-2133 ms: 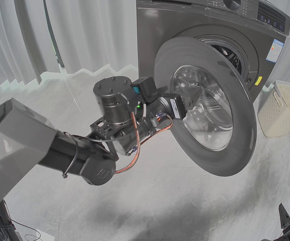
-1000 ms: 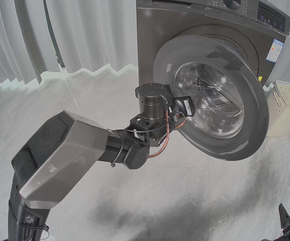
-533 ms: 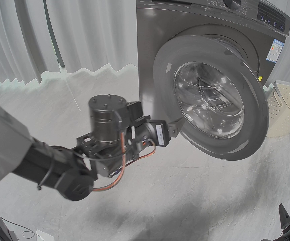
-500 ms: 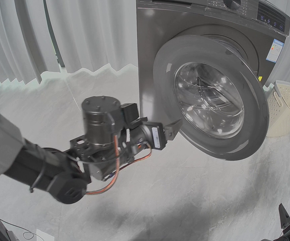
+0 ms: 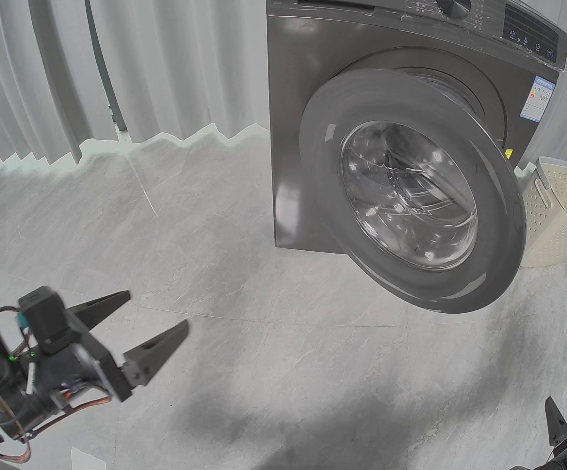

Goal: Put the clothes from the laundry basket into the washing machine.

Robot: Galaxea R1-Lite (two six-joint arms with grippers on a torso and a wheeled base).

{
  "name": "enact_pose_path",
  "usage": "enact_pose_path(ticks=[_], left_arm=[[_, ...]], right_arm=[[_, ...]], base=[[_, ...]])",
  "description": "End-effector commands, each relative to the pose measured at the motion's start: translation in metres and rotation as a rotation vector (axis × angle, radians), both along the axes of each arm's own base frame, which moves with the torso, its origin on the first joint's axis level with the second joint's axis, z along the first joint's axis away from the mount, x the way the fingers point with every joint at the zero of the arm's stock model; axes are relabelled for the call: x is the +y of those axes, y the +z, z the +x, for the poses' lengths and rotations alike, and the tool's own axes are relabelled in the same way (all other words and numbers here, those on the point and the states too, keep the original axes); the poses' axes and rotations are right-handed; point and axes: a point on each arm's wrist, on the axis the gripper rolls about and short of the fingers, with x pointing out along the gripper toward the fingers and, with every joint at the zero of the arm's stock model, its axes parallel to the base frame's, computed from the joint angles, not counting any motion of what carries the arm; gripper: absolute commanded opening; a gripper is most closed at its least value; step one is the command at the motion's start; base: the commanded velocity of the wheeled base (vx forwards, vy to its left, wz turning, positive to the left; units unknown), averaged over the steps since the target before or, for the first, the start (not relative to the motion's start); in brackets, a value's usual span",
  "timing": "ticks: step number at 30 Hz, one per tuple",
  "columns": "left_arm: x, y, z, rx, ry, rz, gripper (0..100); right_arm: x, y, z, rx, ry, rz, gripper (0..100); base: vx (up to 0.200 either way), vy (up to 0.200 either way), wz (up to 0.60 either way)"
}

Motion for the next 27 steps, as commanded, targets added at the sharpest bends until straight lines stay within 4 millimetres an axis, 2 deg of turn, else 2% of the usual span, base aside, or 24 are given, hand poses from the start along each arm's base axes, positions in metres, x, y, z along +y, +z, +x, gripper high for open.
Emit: enact_pose_path(ticks=[1, 9, 10, 13, 15, 18, 22, 27], left_arm=[[0.078, -0.022, -0.078, -0.184, 0.301, -0.030, 100], [0.091, -0.040, -0.113, -0.213, 0.408, -0.014, 100], [0.094, -0.050, -0.124, -0.212, 0.417, 0.005, 100], [0.095, -0.070, -0.141, -0.196, 0.360, 0.014, 100], [0.095, -0.078, -0.143, -0.154, 0.366, 0.031, 100], [0.095, -0.077, -0.143, -0.155, 0.403, 0.024, 100], [0.093, -0.085, -0.145, -0.119, 0.568, 0.057, 100], [0.092, -0.086, -0.149, -0.145, 0.552, 0.031, 100]], right_arm=[[0.000, -0.003, 0.000, -0.005, -0.003, 0.000, 100], [0.000, -0.003, 0.000, -0.005, 0.002, 0.000, 100], [0.000, -0.003, 0.000, -0.005, 0.000, 0.002, 100], [0.000, -0.003, 0.000, -0.006, -0.003, 0.002, 100], [0.000, -0.003, 0.000, -0.005, -0.002, 0.003, 100], [0.000, -0.003, 0.000, -0.003, 0.000, 0.000, 100], [0.000, -0.003, 0.000, -0.003, -0.002, 0.005, 100], [0.000, -0.003, 0.000, -0.011, 0.000, 0.006, 100]], base=[[0.000, 0.000, 0.00], [0.000, 0.000, 0.00], [0.000, 0.000, 0.00], [0.000, 0.000, 0.00], [0.000, 0.000, 0.00], [0.000, 0.000, 0.00], [0.000, 0.000, 0.00], [0.000, 0.000, -0.12]])
